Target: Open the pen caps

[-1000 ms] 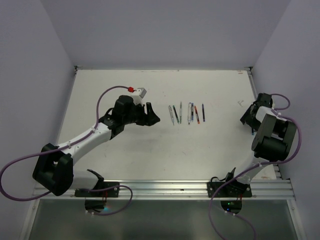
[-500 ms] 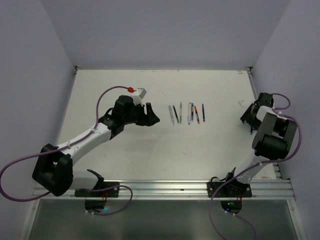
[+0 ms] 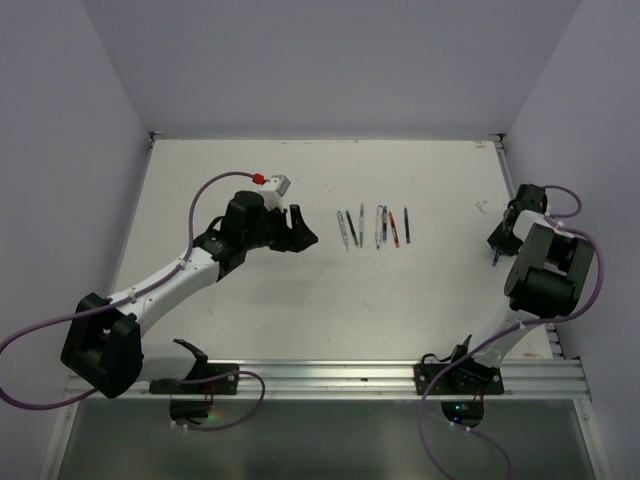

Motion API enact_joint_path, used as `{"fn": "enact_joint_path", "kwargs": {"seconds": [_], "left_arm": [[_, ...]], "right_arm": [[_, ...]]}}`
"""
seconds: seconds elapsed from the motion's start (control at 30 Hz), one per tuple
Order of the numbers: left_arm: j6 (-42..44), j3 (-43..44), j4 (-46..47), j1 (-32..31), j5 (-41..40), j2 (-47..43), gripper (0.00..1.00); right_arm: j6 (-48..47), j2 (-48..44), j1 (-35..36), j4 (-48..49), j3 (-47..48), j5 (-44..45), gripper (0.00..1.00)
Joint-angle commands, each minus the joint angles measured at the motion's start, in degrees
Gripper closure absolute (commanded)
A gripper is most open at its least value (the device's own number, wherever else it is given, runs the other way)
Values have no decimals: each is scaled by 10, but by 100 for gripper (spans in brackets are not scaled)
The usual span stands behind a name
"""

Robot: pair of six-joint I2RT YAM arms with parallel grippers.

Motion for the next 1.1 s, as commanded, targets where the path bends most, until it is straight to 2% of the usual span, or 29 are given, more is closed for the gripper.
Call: {"fn": "enact_joint_path", "kwargs": {"seconds": [0.0, 0.23, 0.33, 0.8, 1.07], "left_arm": [[14, 2, 6, -3, -1, -16, 33], [16, 0, 2, -2, -4, -19, 34], [16, -4, 2, -2, -4, -19, 34], [9, -12, 0, -3, -6, -33, 33], [-8, -13, 1, -2, -9, -33, 33]], "right_arm": [[-1, 24, -2, -29, 4, 16, 69], [-3, 34, -1, -31, 7, 11, 88], [-4, 37, 1, -30, 7, 3, 100], [-11, -3, 31, -26, -3, 5, 100], [-22, -63, 109, -51, 2, 51, 100]]}}
